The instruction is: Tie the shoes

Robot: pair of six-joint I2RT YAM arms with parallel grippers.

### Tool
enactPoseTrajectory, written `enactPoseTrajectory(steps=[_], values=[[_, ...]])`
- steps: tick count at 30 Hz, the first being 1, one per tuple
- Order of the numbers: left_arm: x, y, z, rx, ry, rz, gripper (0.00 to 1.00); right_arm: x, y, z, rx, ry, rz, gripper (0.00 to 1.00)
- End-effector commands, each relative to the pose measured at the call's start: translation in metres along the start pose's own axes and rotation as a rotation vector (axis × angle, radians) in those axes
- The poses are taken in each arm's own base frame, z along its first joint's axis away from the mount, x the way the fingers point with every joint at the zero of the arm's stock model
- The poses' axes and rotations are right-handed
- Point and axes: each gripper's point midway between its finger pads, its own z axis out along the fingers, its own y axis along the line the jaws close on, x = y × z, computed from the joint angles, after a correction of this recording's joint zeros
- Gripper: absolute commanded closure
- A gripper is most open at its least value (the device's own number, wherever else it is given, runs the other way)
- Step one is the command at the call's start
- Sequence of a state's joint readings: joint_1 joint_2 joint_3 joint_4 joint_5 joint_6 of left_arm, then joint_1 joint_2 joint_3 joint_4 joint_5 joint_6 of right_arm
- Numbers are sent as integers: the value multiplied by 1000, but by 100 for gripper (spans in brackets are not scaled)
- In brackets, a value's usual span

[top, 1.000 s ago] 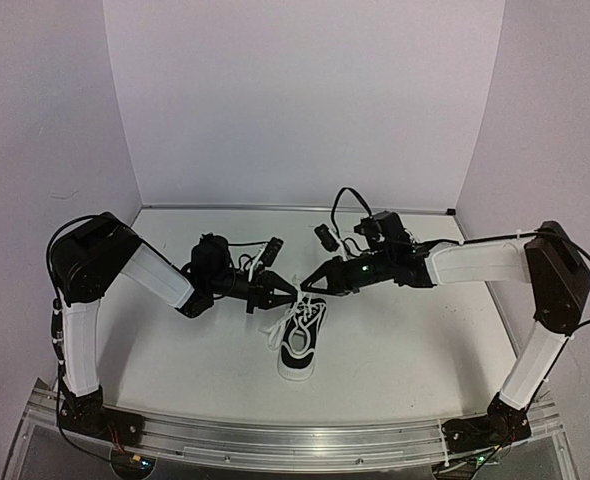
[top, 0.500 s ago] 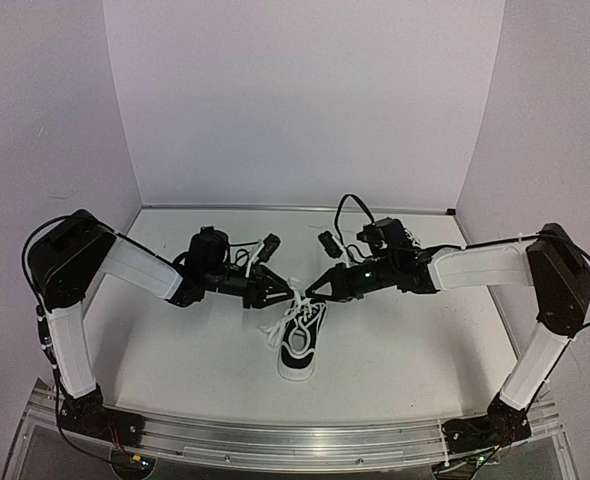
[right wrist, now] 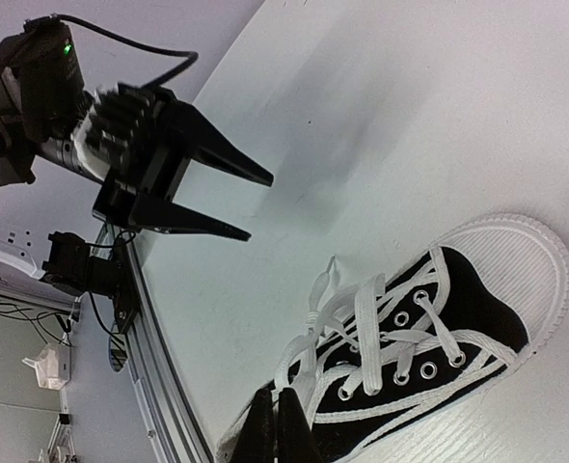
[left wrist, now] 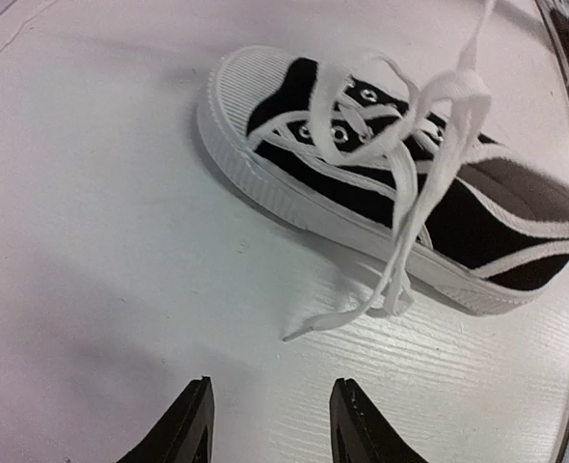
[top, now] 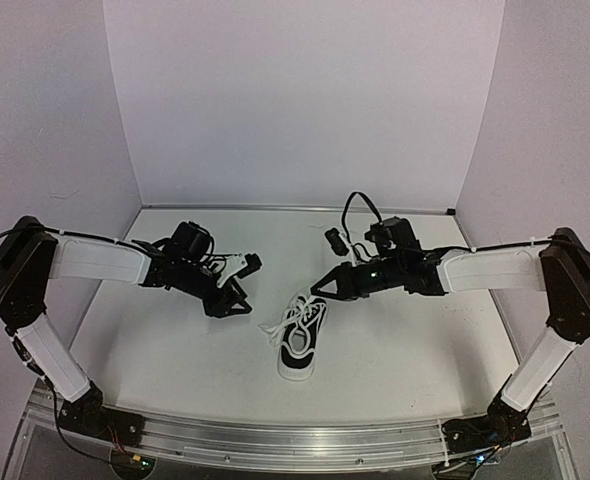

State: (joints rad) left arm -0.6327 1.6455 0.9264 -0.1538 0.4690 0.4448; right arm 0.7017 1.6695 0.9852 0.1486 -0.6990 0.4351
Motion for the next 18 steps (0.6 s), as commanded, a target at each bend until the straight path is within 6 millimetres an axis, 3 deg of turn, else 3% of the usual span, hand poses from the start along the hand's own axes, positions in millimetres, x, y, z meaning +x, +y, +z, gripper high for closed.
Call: enactPoseTrajectory(steps=[1, 15, 18], values=[[9, -8, 18, 39, 97, 154, 58, -8, 6, -6, -2, -33, -29, 100], [14, -28, 70, 141, 222, 319, 59, -5, 4, -12, 21, -46, -11, 100], [20, -32, 81, 152, 251, 333, 63, -4, 4, -13, 28, -47, -7, 100]])
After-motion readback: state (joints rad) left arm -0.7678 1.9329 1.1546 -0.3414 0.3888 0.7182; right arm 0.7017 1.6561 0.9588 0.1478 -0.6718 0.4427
